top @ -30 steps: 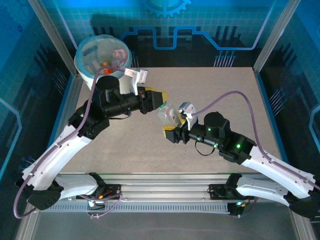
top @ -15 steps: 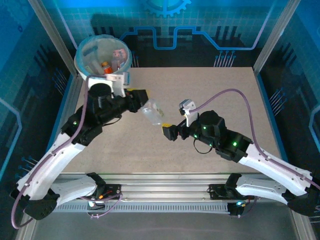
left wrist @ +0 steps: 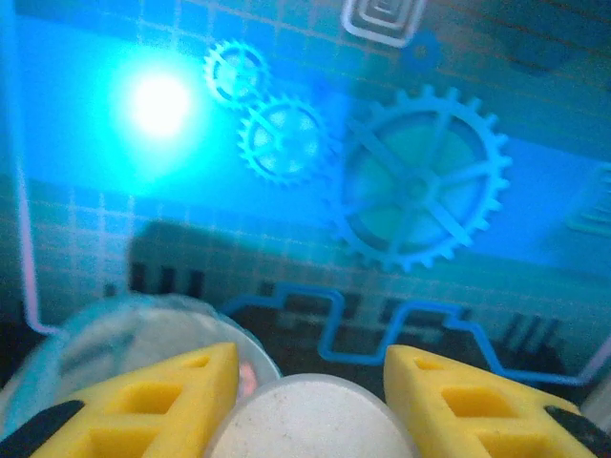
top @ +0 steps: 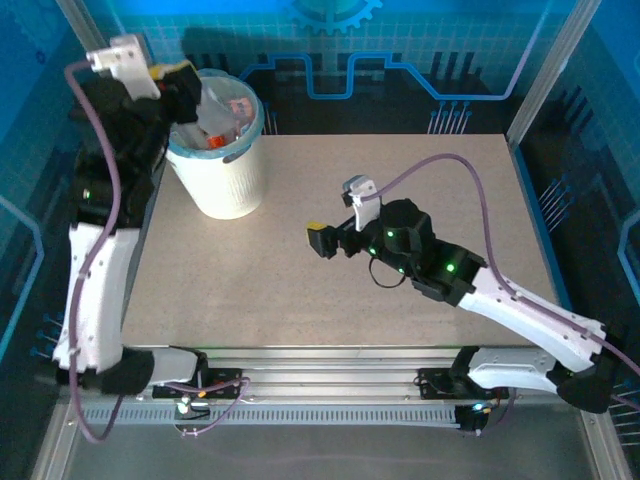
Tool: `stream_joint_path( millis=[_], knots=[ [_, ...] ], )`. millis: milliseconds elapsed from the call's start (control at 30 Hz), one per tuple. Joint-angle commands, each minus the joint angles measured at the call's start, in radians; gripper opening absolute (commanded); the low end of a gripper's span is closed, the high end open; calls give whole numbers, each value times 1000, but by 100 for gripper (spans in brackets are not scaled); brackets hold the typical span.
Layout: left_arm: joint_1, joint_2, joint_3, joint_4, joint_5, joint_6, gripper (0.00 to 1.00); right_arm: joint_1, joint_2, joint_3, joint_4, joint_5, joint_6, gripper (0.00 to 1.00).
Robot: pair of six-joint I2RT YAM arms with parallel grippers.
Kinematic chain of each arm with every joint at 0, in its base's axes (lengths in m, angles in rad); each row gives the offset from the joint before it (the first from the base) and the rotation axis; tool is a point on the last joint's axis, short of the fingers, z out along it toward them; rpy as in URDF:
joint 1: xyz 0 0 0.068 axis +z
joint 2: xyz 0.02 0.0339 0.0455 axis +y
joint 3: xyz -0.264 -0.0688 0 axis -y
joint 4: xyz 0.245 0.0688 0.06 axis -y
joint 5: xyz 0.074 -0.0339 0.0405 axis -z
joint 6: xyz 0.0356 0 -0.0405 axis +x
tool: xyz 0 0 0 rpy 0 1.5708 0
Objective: Put the plastic bottles in the bin
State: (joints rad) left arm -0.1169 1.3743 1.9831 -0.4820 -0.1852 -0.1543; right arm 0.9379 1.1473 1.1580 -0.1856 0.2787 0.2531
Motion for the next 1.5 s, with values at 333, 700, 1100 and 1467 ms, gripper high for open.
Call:
stream_joint_path(
  millis=[333, 700, 1100, 1467],
  knots=[
    [185, 520, 368, -51, 46, 14, 0, -3, 177, 197, -32, 17, -134, 100],
    [201, 599, 396, -56, 95, 16, 63, -44, 255, 262, -58, -9, -151, 100],
    [204, 623, 372, -79, 156, 4, 54, -47, 274, 256, -63, -21, -129, 100],
    [150, 630, 341, -176, 229, 60, 55, -53, 304, 275, -75, -25, -130, 100]
  ],
)
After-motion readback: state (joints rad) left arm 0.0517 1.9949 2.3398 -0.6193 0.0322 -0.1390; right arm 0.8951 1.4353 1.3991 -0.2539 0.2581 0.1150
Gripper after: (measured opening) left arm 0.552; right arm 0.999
